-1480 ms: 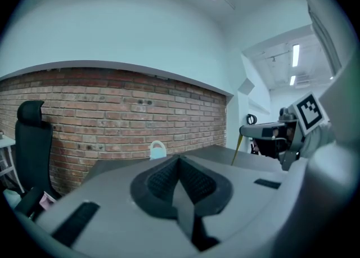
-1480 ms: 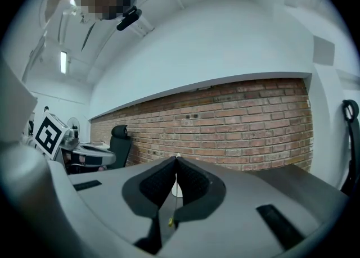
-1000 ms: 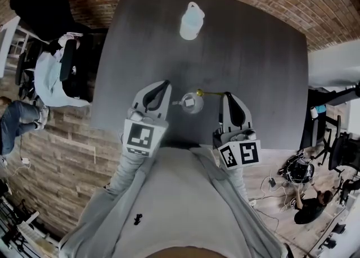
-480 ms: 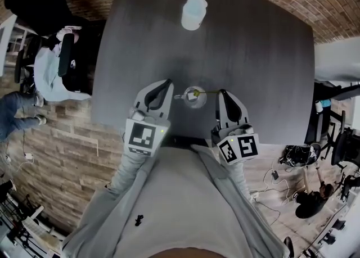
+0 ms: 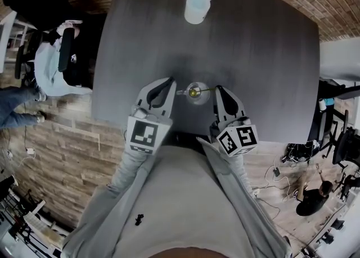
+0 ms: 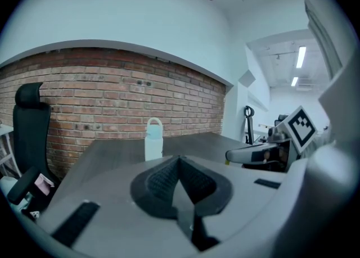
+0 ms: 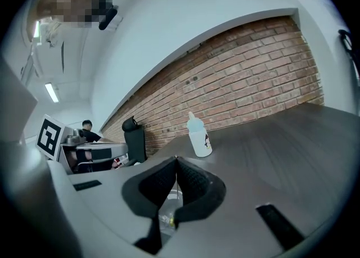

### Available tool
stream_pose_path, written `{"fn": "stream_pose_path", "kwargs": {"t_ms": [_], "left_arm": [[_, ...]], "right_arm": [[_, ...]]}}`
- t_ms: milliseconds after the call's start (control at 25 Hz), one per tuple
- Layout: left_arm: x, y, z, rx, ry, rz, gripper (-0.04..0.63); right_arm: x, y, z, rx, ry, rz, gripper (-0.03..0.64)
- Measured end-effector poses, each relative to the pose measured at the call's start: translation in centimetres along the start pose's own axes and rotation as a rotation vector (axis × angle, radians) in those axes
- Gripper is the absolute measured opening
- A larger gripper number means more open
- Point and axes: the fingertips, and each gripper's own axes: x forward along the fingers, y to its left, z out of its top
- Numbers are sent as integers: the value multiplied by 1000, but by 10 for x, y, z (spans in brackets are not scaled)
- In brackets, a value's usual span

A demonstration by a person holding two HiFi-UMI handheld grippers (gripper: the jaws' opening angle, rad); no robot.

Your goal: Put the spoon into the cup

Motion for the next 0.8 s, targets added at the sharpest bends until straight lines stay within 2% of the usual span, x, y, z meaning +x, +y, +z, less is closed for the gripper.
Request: {"fn": "stream_pose_path", "kwargs": {"t_ms": [400, 800], "left_arm": [[-1, 1, -7, -6, 14, 11, 19], [-1, 1, -8, -10, 13, 14, 19]], "right_arm": [[6, -10, -19, 49, 25, 3, 20], [10, -17, -23, 29, 41, -5, 20]]}}
